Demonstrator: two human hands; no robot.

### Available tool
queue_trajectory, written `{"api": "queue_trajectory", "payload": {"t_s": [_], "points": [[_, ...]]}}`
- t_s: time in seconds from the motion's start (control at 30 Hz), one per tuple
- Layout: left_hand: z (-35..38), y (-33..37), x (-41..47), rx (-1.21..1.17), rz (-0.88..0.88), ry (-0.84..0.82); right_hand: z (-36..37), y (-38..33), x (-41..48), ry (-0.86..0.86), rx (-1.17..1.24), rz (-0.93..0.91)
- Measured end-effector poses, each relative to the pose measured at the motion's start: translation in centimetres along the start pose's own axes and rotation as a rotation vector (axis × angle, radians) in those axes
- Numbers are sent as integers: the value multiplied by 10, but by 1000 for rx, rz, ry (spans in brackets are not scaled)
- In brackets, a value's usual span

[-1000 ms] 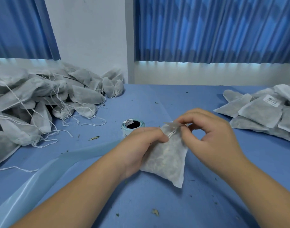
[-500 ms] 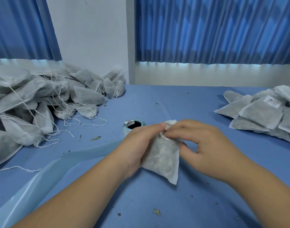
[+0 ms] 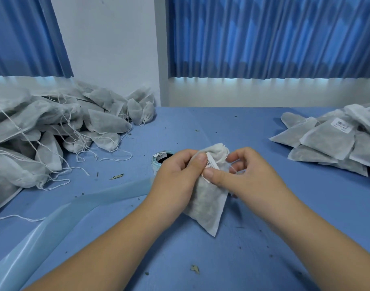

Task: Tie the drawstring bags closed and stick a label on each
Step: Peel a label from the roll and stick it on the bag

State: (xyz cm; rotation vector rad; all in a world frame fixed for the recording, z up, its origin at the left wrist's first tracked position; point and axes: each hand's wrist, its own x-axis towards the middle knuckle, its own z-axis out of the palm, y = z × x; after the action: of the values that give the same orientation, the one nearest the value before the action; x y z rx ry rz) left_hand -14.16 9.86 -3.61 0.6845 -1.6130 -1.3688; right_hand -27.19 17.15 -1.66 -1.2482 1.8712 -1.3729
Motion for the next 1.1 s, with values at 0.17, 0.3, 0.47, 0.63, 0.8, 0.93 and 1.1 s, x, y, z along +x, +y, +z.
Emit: {"api": "queue_trajectory", "payload": {"t_s": [0.17,0.3,0.47,0.63,0.8,0.93,1.1], "points": [[1,-6,2,-107,-63,-67,-2,0,0,-243,123,155],[-1,-6,2,-148,-100,-134,-6,1,-1,-308,162,120],[0,0,0,-175,-98,-100,-6,1,-1,-380,226,4],[0,2,-3,-259,-147,-116,-9,2,0,-543,325,96],[1,-4,1,-135,-119,-88,-10,7,4,-502,252,84],[-1,-5,2,13,-70,-77,-7,9,4,-472,125,17],[-2,-5,1,-39,-138,-152,-12,11,7,-420,124,36]]}}
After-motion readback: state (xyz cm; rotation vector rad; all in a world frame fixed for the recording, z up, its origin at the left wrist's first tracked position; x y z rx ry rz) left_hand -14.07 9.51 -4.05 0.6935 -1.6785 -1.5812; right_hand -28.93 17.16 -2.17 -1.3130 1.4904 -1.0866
